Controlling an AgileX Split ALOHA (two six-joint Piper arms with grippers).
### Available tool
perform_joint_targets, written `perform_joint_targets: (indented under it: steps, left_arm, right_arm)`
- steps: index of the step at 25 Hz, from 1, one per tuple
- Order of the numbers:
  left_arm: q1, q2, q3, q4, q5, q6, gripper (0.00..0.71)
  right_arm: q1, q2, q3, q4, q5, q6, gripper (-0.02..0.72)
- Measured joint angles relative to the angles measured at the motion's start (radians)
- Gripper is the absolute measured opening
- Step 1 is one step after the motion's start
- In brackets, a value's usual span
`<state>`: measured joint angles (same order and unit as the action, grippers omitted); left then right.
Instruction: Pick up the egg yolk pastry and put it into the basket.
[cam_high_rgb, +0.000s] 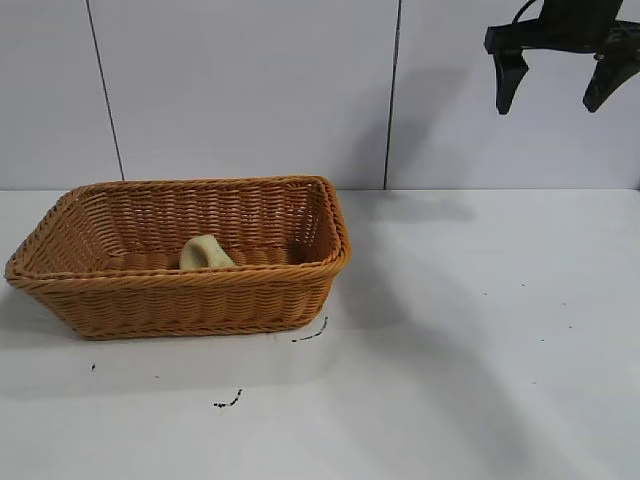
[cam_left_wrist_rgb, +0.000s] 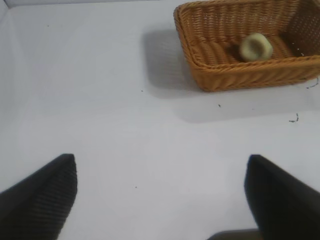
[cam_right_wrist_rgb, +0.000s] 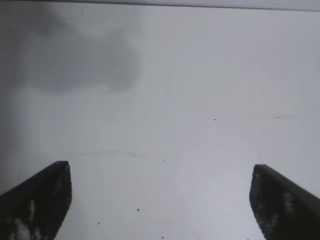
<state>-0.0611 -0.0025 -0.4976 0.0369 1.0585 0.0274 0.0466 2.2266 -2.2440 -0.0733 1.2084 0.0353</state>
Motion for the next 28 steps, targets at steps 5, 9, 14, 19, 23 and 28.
perform_joint_targets:
  steps: [5,9,14,19,23,28]
  left_arm:
    - [0.000,0.000,0.000,0.000,0.000,0.000,0.693]
    - [0.000,0.000,0.000,0.000,0.000,0.000,0.693]
    - [0.000,0.000,0.000,0.000,0.000,0.000,0.693]
    - [0.000,0.000,0.000,0.000,0.000,0.000,0.693]
    - [0.000,0.000,0.000,0.000,0.000,0.000,0.693]
    - [0.000,0.000,0.000,0.000,0.000,0.000,0.693]
  right_arm:
    - [-0.001,-0.163,0.134,0.002,0.000,0.001,0.695]
    - [-0.001,-0.345,0.324,0.003,0.002,0.004,0.695]
    - [-0.001,-0.629,0.596,0.013,0.001,0.007,0.695]
    - [-0.001,-0.924,0.893,0.035,0.002,0.008,0.695]
    - [-0.001,-1.151,1.128,0.054,0.003,0.008,0.695]
    - [-0.001,-1.443,1.402,0.073,-0.048,0.008,0.695]
